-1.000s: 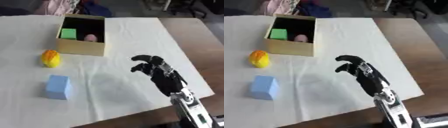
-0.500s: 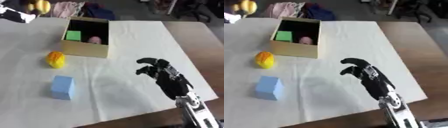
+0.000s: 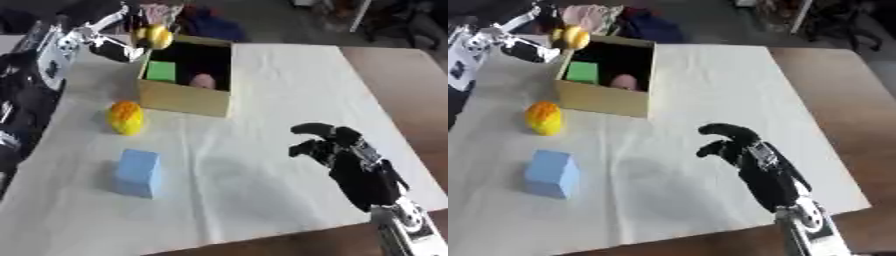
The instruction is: Pick up objects on the table and place them in the box.
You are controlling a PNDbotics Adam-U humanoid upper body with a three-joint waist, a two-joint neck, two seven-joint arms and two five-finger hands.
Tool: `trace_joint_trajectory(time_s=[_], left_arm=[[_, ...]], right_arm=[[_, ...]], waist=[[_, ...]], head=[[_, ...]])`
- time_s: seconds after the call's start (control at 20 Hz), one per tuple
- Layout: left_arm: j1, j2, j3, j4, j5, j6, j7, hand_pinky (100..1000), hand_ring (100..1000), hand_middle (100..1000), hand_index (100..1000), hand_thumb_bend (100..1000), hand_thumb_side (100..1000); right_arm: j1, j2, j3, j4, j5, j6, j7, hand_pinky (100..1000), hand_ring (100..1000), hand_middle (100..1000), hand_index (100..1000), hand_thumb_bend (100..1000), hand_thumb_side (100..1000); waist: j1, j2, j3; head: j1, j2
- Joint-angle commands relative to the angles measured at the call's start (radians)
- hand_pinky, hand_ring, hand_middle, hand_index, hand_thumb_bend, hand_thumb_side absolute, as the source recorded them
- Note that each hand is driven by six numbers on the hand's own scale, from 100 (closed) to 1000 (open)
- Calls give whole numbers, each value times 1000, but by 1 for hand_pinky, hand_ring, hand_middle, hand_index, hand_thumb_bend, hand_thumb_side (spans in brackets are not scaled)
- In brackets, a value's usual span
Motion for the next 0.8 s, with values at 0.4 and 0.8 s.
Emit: trace_joint_trajectory(time_s=[0.4,0.8], left_arm=[[0,41,-39,-73,-47,-49,53,808,769,813,905,444,220],[122,241,-75,-343,220,-55,-78,747,657,674,813,383,168]], right_arm=[[-9,-4,-7,-12,-6,0,3,831,674,808,827,100,956],[-5,-17,-18,-9,1,-4,-6,832,675,809,827,100,955]], waist=[[8,-22,8],[19,-26,40]], head=[[-7,-12],[-33,-6]])
